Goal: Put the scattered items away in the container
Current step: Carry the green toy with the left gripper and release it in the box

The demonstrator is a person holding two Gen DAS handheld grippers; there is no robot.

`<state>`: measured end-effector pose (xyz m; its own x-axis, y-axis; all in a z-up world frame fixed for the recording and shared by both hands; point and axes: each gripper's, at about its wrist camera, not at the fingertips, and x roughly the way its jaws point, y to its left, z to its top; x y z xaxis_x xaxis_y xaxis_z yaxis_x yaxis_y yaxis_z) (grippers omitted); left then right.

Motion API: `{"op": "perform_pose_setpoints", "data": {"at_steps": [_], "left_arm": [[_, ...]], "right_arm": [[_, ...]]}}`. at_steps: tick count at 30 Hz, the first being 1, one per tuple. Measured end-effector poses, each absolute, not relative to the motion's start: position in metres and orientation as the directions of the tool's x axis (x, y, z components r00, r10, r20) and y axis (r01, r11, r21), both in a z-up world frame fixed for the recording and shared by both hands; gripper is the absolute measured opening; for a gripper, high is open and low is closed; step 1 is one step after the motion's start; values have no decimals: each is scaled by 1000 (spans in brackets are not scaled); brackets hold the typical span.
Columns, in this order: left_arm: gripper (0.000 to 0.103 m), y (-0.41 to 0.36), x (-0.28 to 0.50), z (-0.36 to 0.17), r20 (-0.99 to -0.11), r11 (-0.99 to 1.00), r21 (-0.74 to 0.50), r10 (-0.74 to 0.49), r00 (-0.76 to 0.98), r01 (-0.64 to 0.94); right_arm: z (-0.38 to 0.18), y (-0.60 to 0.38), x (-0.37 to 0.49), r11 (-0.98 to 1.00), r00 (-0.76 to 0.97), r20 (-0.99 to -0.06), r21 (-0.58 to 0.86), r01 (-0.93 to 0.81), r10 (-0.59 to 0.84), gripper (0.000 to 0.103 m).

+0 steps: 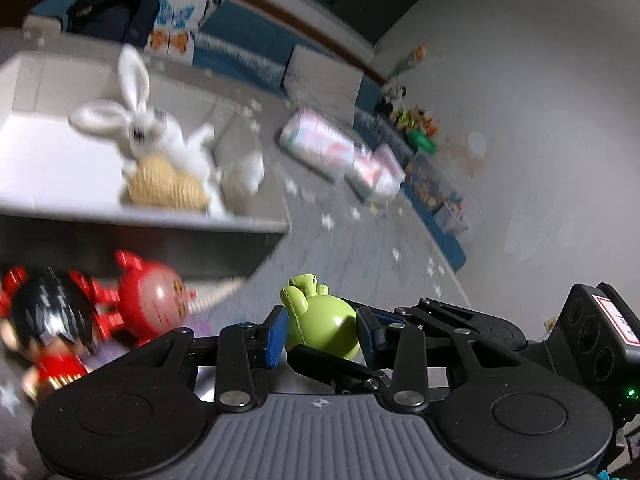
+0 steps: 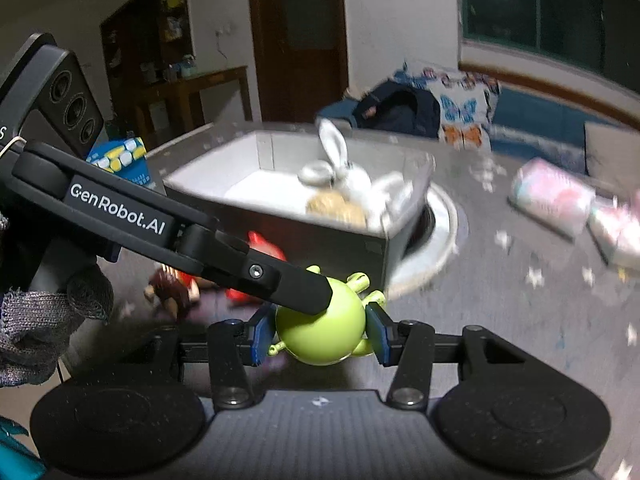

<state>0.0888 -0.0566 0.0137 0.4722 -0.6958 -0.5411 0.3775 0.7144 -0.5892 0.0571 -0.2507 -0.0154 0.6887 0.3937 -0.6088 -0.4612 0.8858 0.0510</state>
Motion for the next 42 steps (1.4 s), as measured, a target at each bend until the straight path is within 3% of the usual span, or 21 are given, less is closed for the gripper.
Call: {"op": "perform_pose_setpoints", "data": {"at_steps": [7,13,28,42], "left_arm": [[41,-29,115,48,-492,744,-557,-654,575,369],[41,1,155,53,-499,781,-543,-595,630,307],[40,48,241,-7,-629,818,-563,-518,580,119],[39,47,251,-21,-665,834,-542,-498,556,99]], "right_arm": [[16,-224,96,854,709,-553,7,-521,438,49],[21,-194,152,821,677,-548,31,-570,491,49],[-35,-147,266,781,481,-698,182,-598,531,49],[-48,-133,275,786,414,-787,140,-602,458,49]]}}
